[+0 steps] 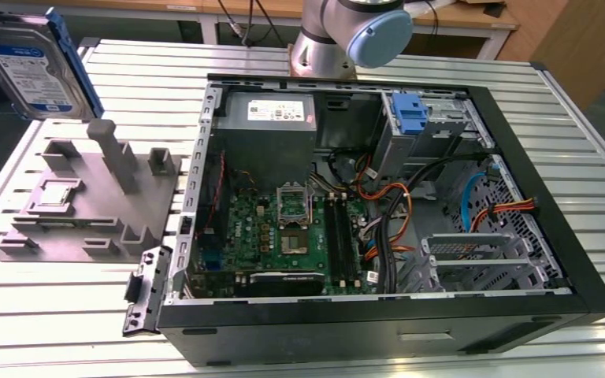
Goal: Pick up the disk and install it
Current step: 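Pick up the disk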
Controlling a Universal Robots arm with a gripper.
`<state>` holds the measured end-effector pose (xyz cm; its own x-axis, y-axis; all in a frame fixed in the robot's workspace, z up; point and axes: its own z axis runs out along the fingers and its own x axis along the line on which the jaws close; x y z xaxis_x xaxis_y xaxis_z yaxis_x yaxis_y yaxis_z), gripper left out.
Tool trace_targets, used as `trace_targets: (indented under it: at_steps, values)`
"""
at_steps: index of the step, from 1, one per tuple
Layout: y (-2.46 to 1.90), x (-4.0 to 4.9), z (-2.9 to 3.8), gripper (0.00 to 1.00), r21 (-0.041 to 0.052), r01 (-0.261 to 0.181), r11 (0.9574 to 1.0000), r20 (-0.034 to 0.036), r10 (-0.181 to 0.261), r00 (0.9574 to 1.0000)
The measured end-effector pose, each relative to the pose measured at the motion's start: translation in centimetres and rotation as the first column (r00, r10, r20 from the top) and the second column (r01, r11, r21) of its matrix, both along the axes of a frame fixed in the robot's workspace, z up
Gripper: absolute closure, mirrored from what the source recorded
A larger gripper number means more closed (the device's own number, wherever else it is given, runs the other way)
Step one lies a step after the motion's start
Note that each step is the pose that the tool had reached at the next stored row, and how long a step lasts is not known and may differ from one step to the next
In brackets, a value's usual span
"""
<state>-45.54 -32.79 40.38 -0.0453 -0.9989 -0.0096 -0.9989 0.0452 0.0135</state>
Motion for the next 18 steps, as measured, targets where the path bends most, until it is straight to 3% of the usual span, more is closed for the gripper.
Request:
trace_targets:
  at_steps: [18]
  values:
    - [0.00, 0.00, 0.54, 0.64, -0.0004, 0.000, 1.0000, 0.0003, 0.000, 1.0000]
